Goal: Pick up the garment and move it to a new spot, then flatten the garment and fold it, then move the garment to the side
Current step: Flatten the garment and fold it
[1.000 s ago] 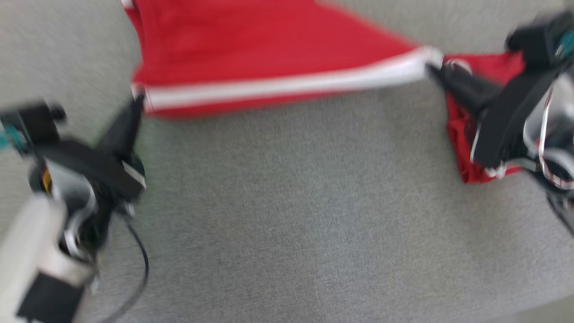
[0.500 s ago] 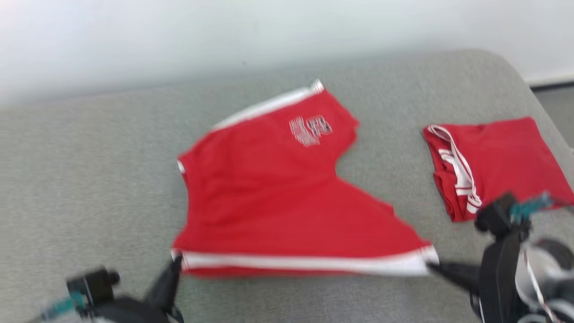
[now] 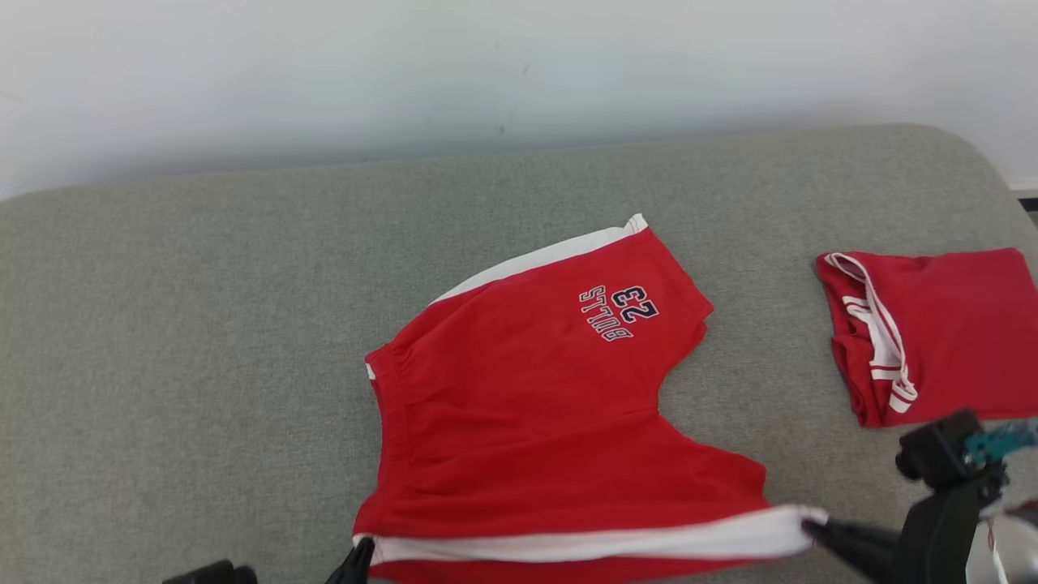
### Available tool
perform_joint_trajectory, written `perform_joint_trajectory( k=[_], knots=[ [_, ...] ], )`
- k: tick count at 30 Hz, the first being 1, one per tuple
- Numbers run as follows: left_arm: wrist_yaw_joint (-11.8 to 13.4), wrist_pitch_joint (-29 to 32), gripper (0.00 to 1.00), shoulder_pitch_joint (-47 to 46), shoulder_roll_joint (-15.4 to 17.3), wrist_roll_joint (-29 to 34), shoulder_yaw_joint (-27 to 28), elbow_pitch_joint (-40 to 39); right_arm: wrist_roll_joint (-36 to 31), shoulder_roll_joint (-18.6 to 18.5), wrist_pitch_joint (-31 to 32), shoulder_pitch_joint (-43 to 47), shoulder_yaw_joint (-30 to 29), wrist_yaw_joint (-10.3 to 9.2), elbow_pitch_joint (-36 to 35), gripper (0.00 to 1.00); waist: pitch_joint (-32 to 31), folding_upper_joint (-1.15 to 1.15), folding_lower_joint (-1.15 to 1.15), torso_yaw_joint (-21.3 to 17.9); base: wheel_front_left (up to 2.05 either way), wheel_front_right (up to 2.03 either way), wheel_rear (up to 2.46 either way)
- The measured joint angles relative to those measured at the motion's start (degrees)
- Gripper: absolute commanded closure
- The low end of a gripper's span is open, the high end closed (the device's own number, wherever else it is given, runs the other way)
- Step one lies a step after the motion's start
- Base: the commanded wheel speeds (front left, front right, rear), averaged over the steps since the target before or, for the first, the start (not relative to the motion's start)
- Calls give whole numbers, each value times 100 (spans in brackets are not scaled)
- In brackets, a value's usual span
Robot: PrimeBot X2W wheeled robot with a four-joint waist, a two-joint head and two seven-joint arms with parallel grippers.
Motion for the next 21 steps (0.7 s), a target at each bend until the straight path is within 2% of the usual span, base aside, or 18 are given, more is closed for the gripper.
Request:
perform_joint_trajectory(
  k=[4,8,10,14,17,21],
  knots=[
    [-103,-90,100,-368,-212,-19,20,145,-133,-67,-382,-723,168,0,232,100,88,0,0,88,0,0,0],
    [-285,-115,100,-928,-436,-9,-44,366,-424,-360,-860,-1577,452,0,798,100,185,1,1,201,0,0,0],
    [-355,-104,100,-1226,-556,-7,-56,543,-456,-374,-1144,-1950,595,0,1156,100,239,1,0,279,0,0,0],
    [-345,-194,100,-1796,-727,96,-18,956,-688,-412,-1744,-2743,894,0,1917,100,411,1,1,407,0,0,0],
    [-247,-348,100,-2243,-876,235,10,1198,-973,-423,-2165,-3282,1125,0,2499,100,575,1,1,500,0,0,0],
    [-146,-500,100,-2713,-1057,398,48,1535,-1239,-267,-2513,-3929,1428,1,3204,100,831,1,1,605,0,0,0]
  ],
)
